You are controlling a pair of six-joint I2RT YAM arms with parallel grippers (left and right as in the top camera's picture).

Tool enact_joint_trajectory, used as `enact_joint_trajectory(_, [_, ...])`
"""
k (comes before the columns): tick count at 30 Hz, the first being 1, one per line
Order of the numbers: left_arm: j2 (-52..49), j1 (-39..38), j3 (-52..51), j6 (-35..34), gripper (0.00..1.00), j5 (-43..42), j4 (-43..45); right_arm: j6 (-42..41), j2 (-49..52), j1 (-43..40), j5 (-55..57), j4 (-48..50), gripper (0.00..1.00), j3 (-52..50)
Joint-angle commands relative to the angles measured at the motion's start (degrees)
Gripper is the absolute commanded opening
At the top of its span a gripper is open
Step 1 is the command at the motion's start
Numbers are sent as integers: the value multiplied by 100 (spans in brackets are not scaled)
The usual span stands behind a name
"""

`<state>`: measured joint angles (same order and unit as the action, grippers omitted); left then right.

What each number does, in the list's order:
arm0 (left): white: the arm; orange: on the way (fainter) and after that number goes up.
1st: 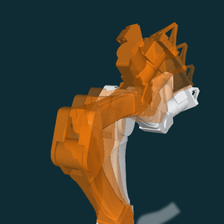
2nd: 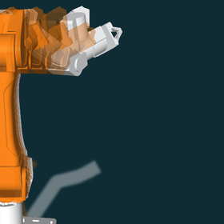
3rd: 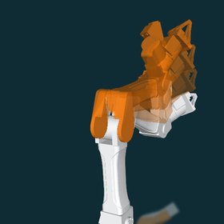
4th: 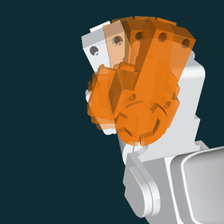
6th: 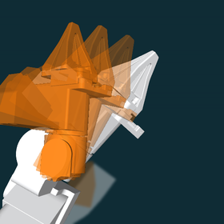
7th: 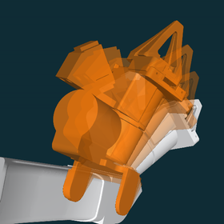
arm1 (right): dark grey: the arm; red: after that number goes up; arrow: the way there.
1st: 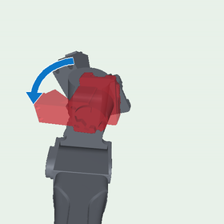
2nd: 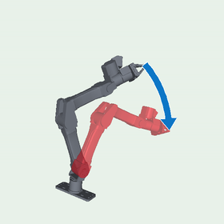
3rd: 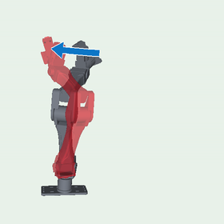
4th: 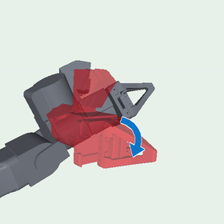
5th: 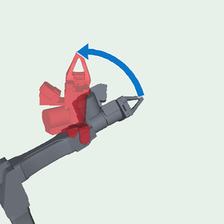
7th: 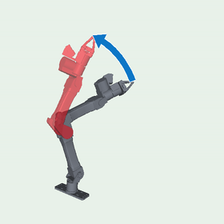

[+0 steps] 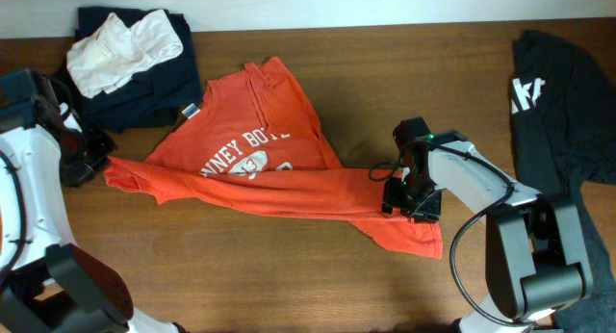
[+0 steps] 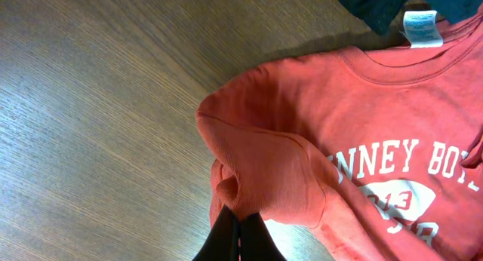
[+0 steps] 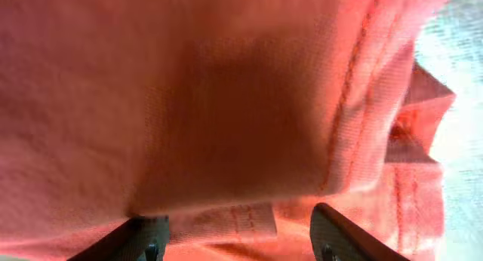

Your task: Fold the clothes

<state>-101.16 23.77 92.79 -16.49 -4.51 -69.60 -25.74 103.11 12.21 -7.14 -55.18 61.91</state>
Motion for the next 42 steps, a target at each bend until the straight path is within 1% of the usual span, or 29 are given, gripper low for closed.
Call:
enact_joint_trajectory(1, [-42, -4, 20, 68, 0, -22, -2, -66, -44, 11, -13, 236, 56, -181])
enact_joint_trajectory(5, [-42, -4, 20, 68, 0, -22, -7, -66, -44, 11, -13, 282, 41, -197])
enact_joint_trajectory(7, [-42, -4, 20, 68, 0, -22, -4, -66, -44, 4, 7, 238, 29, -195])
enact_joint_trajectory(9, [-42, -4, 20, 66, 0, -22, -4, -66, -44, -20, 28, 166, 13, -160])
enact_joint_trajectory(11, [-42, -4, 20, 68, 0, -22, -4, -66, -44, -105, 28, 13, 4, -74])
enact_joint_trajectory(14, [-42, -4, 22, 68, 0, -24, -11, -63, -46, -308, 31, -356, 4, 212])
enact_joint_trajectory(16, [-37, -4, 177, 72, 0, 2, -369, -59, -76, -525, 31, -1147, 4, 820])
enact_joint_trajectory(18, [-28, -4, 398, 72, 0, 44, -678, 48, -157, -590, 66, -1659, 4, 1327])
enact_joint_trajectory(20, [-26, -4, 916, 127, 0, 87, -1178, 116, -321, -597, 343, -2385, 4, 2234])
enact_joint_trajectory(21, [-26, -4, 1215, 304, 0, 92, -1390, 151, -424, -597, 450, -2730, 4, 2745])
enact_joint_trajectory(24, [-26, -4, 2688, 334, 0, 507, -2420, 278, -728, -597, 483, -3744, 4, 4697])
enact_joint_trajectory(26, [-26, -4, 3462, 376, 0, 518, -2712, 459, -741, -597, 498, -4218, 4, 5906])
enact_joint_trajectory(28, [129, -13, 4345, 527, 0, 249, -2710, 581, -874, -590, 352, -4216, 4, 6758])
enact_joint_trajectory(29, [225, -13, 4975, 529, 0, 236, -2710, 579, -981, -592, 354, -4216, 4, 7324])
enact_joint_trajectory(30, [315, -11, 5508, 531, 0, 236, -2710, 577, -1054, -592, 339, -4216, 4, 7676])
enact_joint_trajectory(32, [501, -11, 6341, 527, 0, 236, -2710, 575, -1248, -592, 341, -4216, 4, 8181])
enact_joint_trajectory(34, [708, -11, 6948, 522, 0, 234, -2708, 400, -1486, -592, 481, -4214, 4, 8559])
enact_joint_trajectory(35, [789, -11, 7121, 522, 0, 232, -2693, 376, -1596, -592, 487, -4210, 4, 8749])
enact_joint_trajectory(38, [1150, -11, 7469, 256, 0, 101, -2411, 101, -1882, -592, 1134, -4162, 4, 9412])
enact_joint_trajectory(39, [1318, -11, 7477, 166, 0, -92, -2138, 7, -1974, -592, 1480, -4129, 4, 9619])
enact_joint_trajectory(42, [1587, -11, 7477, -116, 0, -393, -1563, -179, -2184, -592, 2046, -4054, 4, 9914])
